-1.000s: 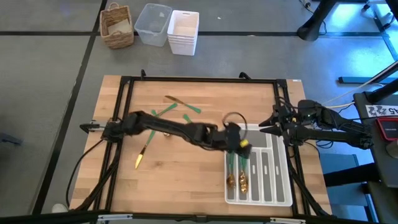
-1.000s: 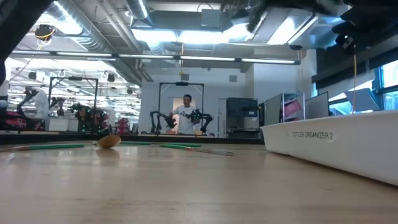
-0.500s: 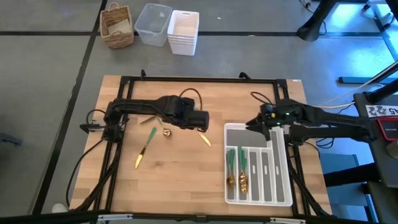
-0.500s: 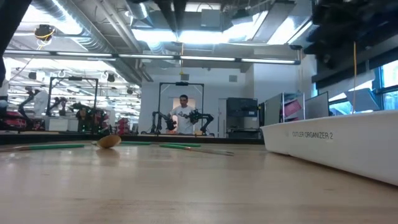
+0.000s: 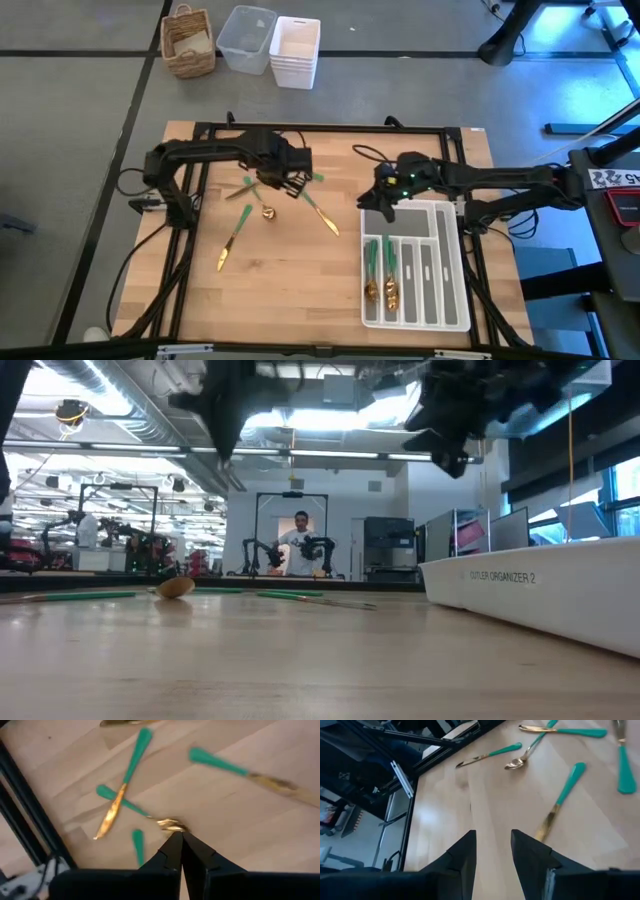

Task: Sort silverware
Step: Put the green knife in the white silverware tray

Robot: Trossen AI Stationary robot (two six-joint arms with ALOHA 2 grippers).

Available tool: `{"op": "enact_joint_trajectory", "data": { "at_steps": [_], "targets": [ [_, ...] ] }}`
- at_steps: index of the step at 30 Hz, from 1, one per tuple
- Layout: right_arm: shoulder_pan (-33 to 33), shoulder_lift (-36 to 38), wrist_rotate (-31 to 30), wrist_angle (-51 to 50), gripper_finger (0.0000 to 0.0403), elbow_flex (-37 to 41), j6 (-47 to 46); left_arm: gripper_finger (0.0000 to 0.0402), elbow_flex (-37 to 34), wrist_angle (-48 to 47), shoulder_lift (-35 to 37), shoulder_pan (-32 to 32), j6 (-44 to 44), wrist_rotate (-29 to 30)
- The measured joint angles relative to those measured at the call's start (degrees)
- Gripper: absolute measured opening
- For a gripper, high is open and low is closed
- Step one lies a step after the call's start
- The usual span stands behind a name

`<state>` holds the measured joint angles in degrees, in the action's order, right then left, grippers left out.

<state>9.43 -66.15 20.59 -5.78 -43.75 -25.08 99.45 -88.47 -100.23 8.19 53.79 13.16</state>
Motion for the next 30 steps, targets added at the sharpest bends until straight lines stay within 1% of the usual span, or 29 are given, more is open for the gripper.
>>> {"op": "enact_joint_trajectory", "data": {
  "at_steps": [4,6,10,12,16,19,22,24,27,30],
  "targets": [
    [-0.02,-2.21,0.88,-0.3,0.0124,-3.12,1.34,0.0001,-10.96,1.77,4.91,6.04,-8.79,-1.63],
    [-0.04,-2.11,0.95,-0.43,0.0124,-4.85,1.64,0.0001,-16.31,5.26,7.16,9.23,-13.81,-1.89],
    [-0.04,-2.1,0.4,-0.37,0.0124,-8.95,1.74,0.0001,-25.6,14.01,7.72,14.74,-23.49,-4.12],
    [-0.09,-2.1,-1.83,-0.03,0.0124,-10.67,1.78,0.0001,-29.81,19.34,7.91,17.03,-27.08,-4.29],
    [-0.07,-2.1,-9.65,-0.27,0.0124,-11.96,1.16,0.0001,-37.62,31.6,7.82,19.97,-30.06,-4.24],
    [-0.02,-2.17,-13.97,-0.64,0.0124,-12.0,1.08,0.0001,-41.28,37.9,7.85,21.29,-31.93,-4.59],
    [-0.02,-3.11,-15.12,-0.67,0.0124,-12.04,1.01,0.0008,-43.35,40.96,7.85,22.25,-35.55,-5.22],
    [-0.04,-4.08,-15.08,-0.63,0.0124,-12.04,-0.23,0.0027,-44.47,41.36,7.85,22.81,-36.56,-5.54],
    [-0.04,-5.89,-15.05,-0.68,0.0124,-12.04,-3.23,0.0068,-45.82,41.05,7.85,23.49,-38.21,-7.42],
    [-0.09,-7.86,-14.61,-0.67,0.0124,-12.04,-3.51,0.0104,-47.07,42.1,7.85,23.51,-40.48,-7.88]
  ]
}}
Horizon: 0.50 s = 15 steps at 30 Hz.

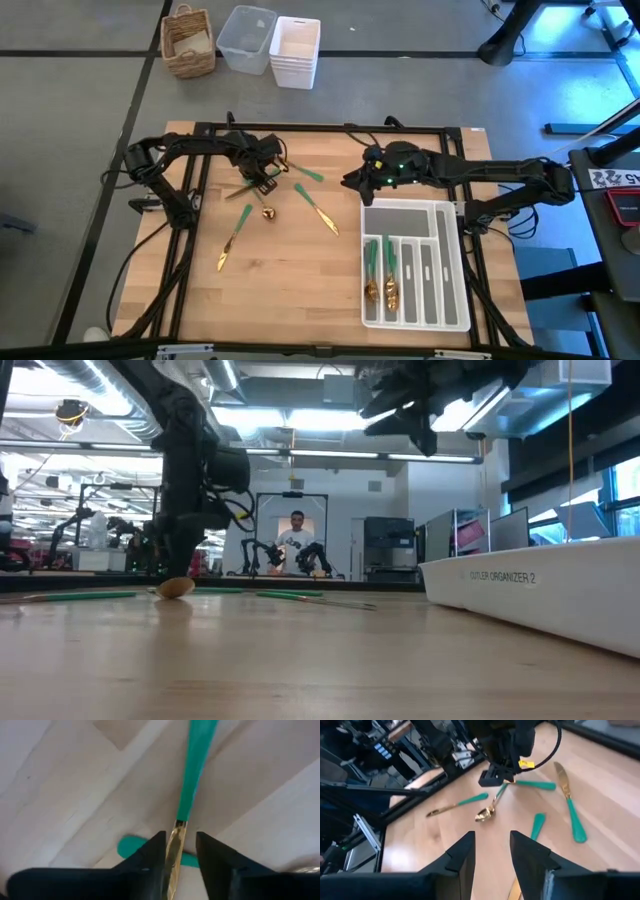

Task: Sort silverware
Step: Put the green knife in the white silverware tray

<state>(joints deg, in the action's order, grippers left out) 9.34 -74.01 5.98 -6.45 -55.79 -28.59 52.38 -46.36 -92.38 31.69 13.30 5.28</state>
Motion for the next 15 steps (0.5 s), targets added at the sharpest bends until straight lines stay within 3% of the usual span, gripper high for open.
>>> {"op": "enact_joint_trajectory", "data": {
  "at_steps": [5,15],
  "targets": [
    [0.0,-2.66,2.25,0.15,0.0124,0.0,-0.12,0.0129,-3.18,5.82,0.0,-0.03,-3.37,0.06],
    [0.0,-4.3,3.07,0.23,0.0124,0.0,-0.15,0.0131,-6.65,7.55,0.3,-0.03,-7.43,1.48]
  ]
}}
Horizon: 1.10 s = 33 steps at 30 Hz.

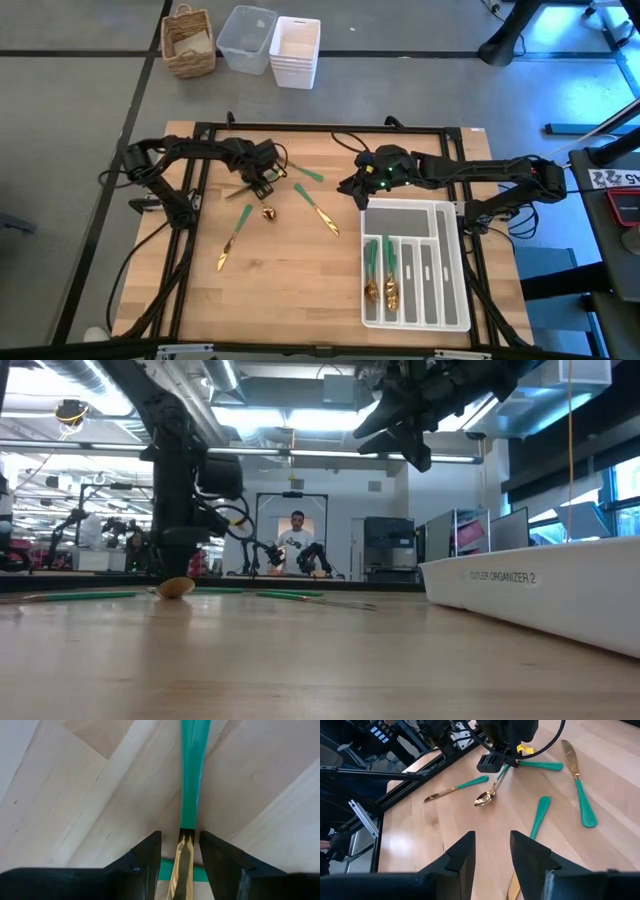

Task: Sort silverware
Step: Put the green knife in the white silverware tray

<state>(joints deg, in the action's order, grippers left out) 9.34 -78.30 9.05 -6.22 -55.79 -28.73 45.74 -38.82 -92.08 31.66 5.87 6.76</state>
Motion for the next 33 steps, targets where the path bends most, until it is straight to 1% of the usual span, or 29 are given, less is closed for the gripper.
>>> {"op": "enact_joint_trajectory", "data": {
  "at_steps": [4,8,11,17,20,23,28,33],
  "targets": [
    [0.0,0.0,0.01,0.01,0.0124,0.0,0.0,0.0131,-1.84,2.03,0.1,0.0,0.2,-0.05],
    [0.0,0.0,0.01,0.06,0.0124,0.0,0.0,0.0126,-2.03,3.15,0.08,0.0,0.32,-0.42],
    [0.0,0.0,0.01,0.07,0.0124,0.0,0.0,0.0103,-1.97,3.22,-0.01,0.0,1.52,-0.88],
    [0.0,0.0,0.92,0.11,0.0124,0.0,0.02,0.0041,-1.97,3.35,-0.05,0.0,3.02,-2.51],
    [0.0,0.0,1.65,0.11,0.0124,0.0,0.03,0.0023,-1.97,3.34,-0.05,0.0,4.34,-2.54],
    [0.0,0.0,2.57,0.11,0.0124,0.0,0.02,0.0023,-1.97,3.35,-0.05,0.0,5.83,-2.68],
    [0.0,0.0,2.57,0.12,0.0124,0.0,0.04,0.0038,-1.0,2.87,-0.32,0.11,6.18,-4.78],
    [0.0,0.83,2.57,0.09,0.0124,0.02,0.07,0.003,0.91,2.66,-0.5,0.1,8.71,-5.94]
  ]
}}
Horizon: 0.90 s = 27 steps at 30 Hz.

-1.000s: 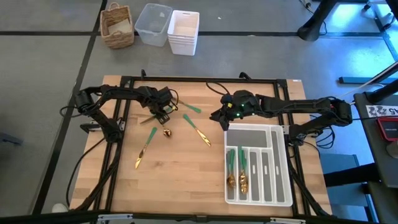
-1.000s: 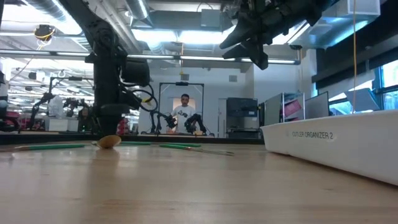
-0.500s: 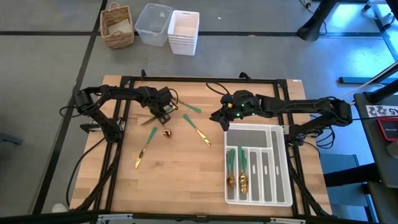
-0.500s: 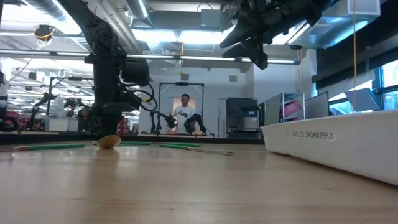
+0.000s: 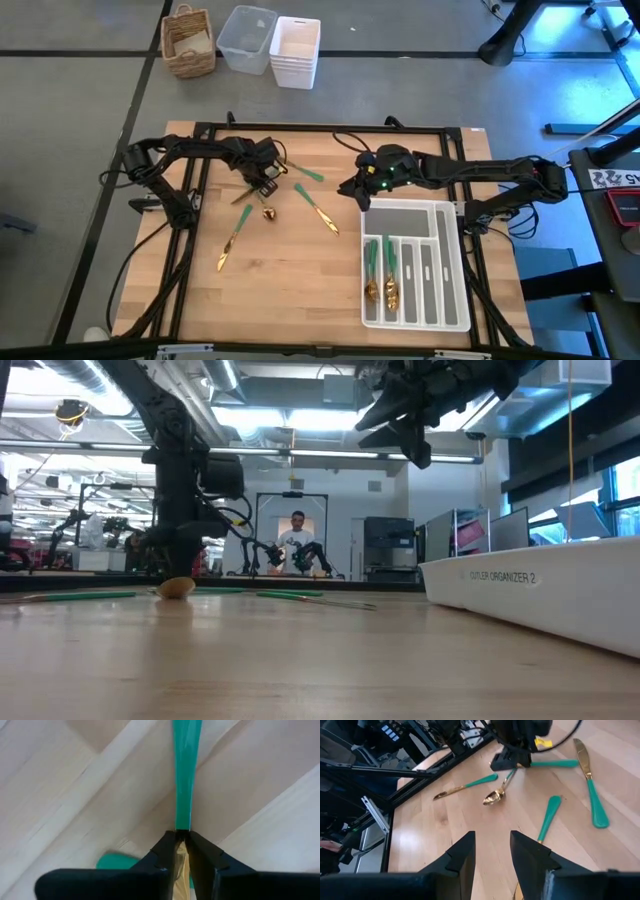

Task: Sort silverware
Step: Put the green knife in the white silverware tray

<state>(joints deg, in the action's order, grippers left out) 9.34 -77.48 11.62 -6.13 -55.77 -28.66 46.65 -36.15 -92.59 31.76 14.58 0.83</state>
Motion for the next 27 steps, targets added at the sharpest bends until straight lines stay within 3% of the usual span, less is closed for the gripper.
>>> {"op": "enact_joint_trajectory", "data": {
  "at_steps": [18,23,27],
  "targets": [
    [0.02,8.14,0.0,-2.44,0.0124,0.0,3.61,0.0036,2.13,1.54,-0.03,-0.28,2.87,-26.93],
    [0.02,11.44,0.0,-6.68,0.0124,0.0,6.8,0.0033,2.21,5.92,0.03,-2.04,10.58,-34.98],
    [0.03,14.64,-0.02,-11.84,0.0124,0.0,8.95,0.003,2.21,14.6,0.08,-5.79,20.41,-39.12]
  ]
}}
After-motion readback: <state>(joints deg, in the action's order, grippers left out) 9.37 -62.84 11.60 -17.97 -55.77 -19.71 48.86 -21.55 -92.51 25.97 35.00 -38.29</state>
